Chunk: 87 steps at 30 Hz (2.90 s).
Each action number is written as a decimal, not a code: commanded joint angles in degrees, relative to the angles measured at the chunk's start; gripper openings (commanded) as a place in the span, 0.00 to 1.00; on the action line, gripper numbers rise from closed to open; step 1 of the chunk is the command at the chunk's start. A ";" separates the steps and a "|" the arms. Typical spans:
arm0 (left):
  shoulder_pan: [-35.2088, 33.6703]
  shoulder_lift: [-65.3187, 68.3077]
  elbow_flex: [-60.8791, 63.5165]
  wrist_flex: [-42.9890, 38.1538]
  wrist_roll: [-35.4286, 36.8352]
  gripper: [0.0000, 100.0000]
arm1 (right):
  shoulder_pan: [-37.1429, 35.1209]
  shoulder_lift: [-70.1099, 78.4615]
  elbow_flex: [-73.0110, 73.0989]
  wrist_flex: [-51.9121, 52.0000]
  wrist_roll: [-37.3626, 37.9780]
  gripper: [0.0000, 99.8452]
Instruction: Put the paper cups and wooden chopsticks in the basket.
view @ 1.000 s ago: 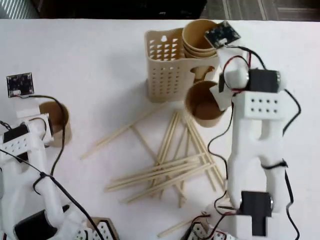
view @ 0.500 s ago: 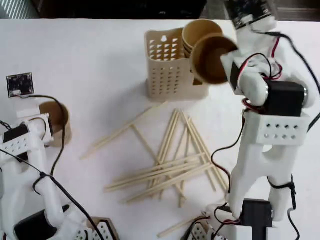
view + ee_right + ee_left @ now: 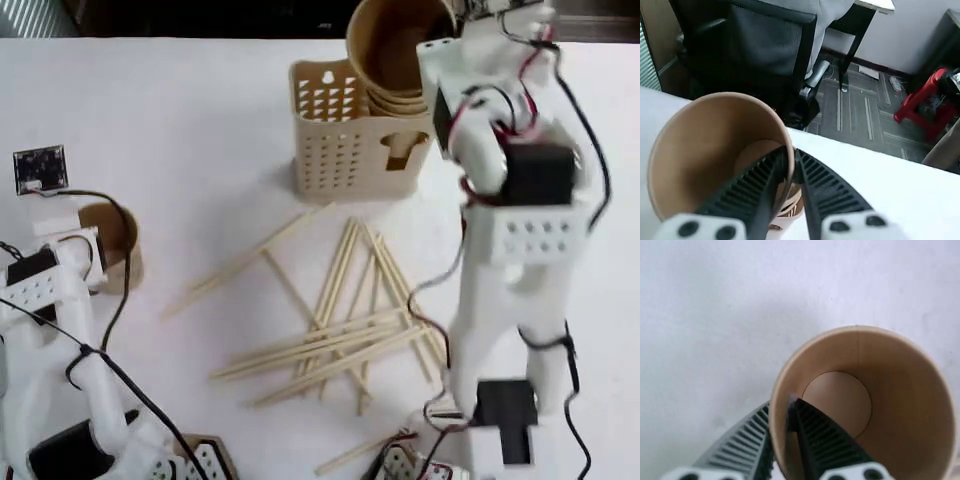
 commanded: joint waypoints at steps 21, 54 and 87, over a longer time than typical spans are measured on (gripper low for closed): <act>2.24 0.84 0.62 -0.26 0.18 0.02 | -5.14 -10.77 -8.79 22.90 -3.16 0.01; 47.25 -23.16 -45.45 12.22 12.84 0.02 | 17.63 -11.30 64.62 -21.23 -18.11 0.04; 57.36 37.58 -90.81 7.21 13.01 0.04 | 14.46 -11.38 65.58 -22.55 -17.58 0.04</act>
